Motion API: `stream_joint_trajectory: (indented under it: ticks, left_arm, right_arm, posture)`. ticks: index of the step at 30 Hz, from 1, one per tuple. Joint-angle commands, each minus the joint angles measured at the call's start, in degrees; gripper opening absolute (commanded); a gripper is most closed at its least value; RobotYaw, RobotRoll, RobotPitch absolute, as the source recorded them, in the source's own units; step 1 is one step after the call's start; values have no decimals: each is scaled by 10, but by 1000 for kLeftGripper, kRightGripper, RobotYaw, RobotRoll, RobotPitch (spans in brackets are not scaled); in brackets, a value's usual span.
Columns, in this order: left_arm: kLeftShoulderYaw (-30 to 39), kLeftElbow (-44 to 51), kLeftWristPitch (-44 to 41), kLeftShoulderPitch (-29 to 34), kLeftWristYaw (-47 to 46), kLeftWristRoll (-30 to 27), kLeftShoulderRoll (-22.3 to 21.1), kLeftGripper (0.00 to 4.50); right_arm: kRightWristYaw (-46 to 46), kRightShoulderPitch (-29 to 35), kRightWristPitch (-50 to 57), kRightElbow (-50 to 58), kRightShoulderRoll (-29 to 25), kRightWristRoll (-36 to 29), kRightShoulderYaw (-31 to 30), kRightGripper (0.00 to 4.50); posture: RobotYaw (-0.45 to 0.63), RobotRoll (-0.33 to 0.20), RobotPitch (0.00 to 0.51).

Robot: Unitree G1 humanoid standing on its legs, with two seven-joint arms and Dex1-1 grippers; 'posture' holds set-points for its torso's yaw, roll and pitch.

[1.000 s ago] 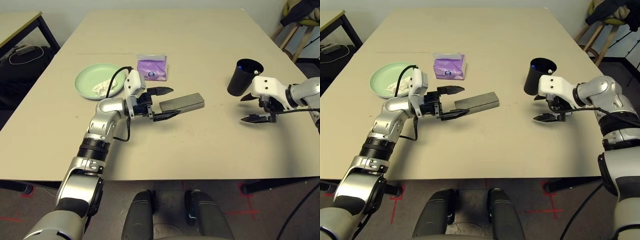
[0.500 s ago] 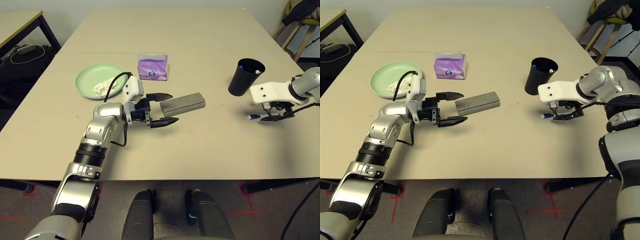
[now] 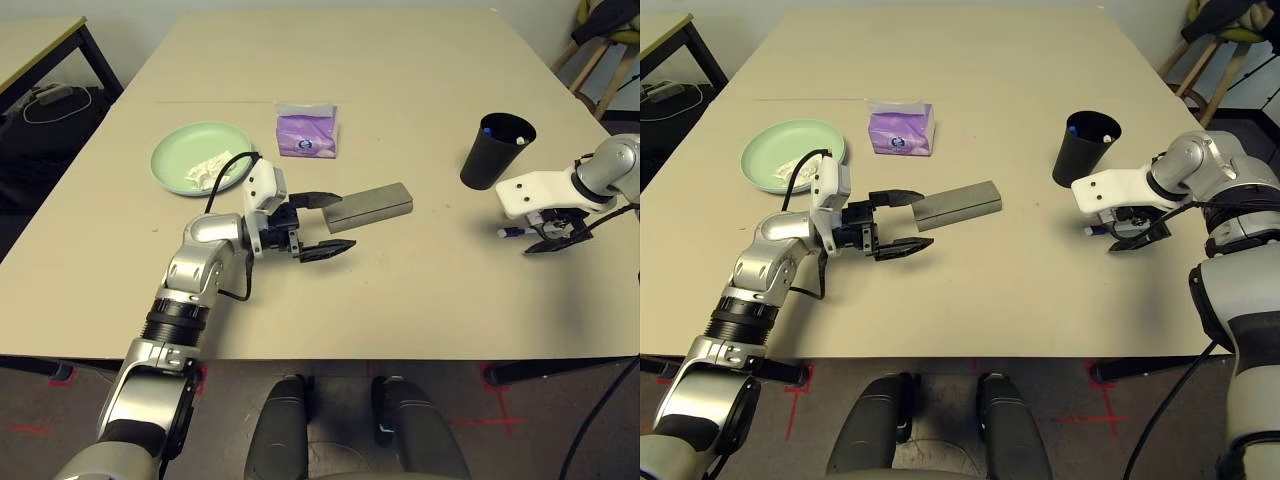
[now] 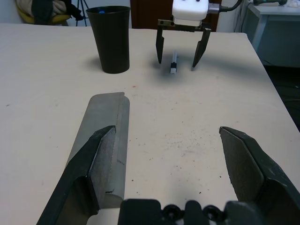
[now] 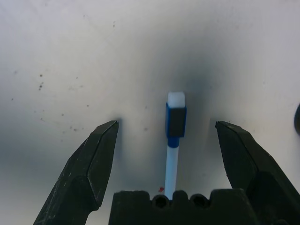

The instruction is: Organize and tidy the items on the table.

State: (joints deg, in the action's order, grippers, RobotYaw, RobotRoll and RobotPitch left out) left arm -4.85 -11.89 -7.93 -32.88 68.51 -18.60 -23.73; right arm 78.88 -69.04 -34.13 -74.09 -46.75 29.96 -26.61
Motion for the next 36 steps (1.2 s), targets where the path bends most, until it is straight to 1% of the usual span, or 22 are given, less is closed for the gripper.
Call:
stream_joint_trajectory:
  ticks: [1,9,18,29,32,33,36]
  left_arm:
    - [1,16,-6,11,-2,-8,-6,4500]
    - [1,17,-9,10,-7,-9,-6,4500]
    - [2,12,-8,8,-10,-9,-5,4500]
    - [1,16,-10,9,-16,-8,-4,4500]
    - [1,17,-10,9,-16,-9,-6,4500]
    - [1,17,-10,9,-16,-9,-6,4500]
    - [1,15,-10,8,-16,-8,-6,4500]
  right_arm:
    - [5,-9,-1,-4,-6,3,2,4472]
    - [9,-20,-10,-7,-14,23,-8,4472]
    - [17,-24,-22,-11,-27,49,-19,4472]
    - [-34,-8,-21,-16,-16,73,-30,4472]
    - [-35,-4,-20,-18,-13,70,-27,3863]
    - [-34,-4,-20,-18,-13,70,-27,3548]
    - [-30,-3,-20,-19,-13,68,-24,2411]
  posture:
    - [234,0,217]
    - [233,0,229]
    - [234,0,223]
    - [242,0,225]
    - [242,0,224]
    - [242,0,224]
    - [238,0,221]
